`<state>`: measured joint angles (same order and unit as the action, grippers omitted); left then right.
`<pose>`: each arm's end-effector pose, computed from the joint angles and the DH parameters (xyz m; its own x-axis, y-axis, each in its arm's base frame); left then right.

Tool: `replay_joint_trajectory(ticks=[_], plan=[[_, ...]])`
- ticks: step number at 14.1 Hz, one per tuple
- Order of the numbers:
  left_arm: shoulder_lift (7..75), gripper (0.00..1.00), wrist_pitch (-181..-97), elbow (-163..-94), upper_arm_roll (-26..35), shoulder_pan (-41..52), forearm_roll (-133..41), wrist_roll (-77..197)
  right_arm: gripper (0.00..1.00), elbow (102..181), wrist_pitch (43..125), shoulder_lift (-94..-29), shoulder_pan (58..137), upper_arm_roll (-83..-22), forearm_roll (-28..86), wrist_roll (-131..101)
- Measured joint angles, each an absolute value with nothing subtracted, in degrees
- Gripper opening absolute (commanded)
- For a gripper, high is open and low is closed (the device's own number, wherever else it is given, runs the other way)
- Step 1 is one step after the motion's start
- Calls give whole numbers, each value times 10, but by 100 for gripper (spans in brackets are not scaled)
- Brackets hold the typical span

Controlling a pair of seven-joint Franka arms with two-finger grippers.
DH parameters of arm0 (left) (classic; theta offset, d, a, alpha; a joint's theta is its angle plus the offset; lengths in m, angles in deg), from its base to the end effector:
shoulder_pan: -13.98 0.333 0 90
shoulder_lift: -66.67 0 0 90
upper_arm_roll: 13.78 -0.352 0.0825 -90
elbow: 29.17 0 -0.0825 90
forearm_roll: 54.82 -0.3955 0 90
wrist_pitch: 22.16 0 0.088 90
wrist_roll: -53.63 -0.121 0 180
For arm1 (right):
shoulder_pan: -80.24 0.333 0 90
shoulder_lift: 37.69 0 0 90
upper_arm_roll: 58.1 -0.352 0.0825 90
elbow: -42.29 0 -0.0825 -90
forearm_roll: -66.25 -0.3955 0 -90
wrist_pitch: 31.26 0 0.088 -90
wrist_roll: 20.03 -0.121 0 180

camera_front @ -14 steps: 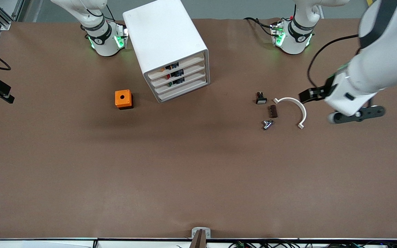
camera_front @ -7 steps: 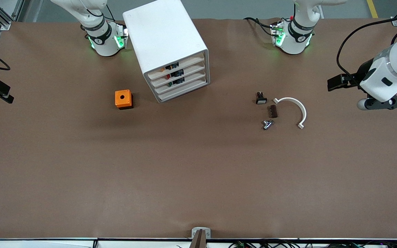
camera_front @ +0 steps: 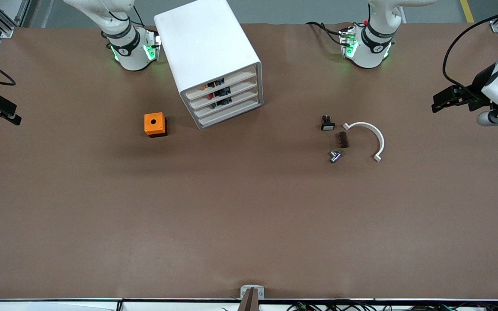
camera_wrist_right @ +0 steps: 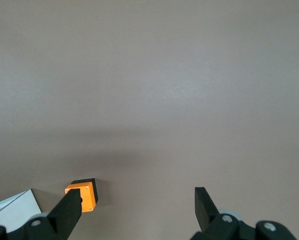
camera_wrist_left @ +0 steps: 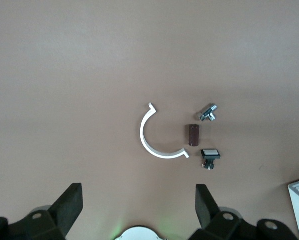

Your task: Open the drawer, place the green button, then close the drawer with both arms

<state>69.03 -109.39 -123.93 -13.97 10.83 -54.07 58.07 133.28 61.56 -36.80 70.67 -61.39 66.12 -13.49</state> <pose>0.5425 -0.0297 0.6255 0.9955 0.0254 -0.0909 0.0261 -0.9996 0.0062 0.5630 -0.0614 0.6513 0.9989 0.0046 0.0473 0.0044 -1.0000 0.0040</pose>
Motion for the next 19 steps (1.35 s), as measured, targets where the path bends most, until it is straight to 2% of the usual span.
replay_joint_trajectory(ticks=[19], plan=[[706, 99, -1099, -1221, -140, 109, -541, 581, 100, 1333, 614, -368, 707, -614, 661, -135]])
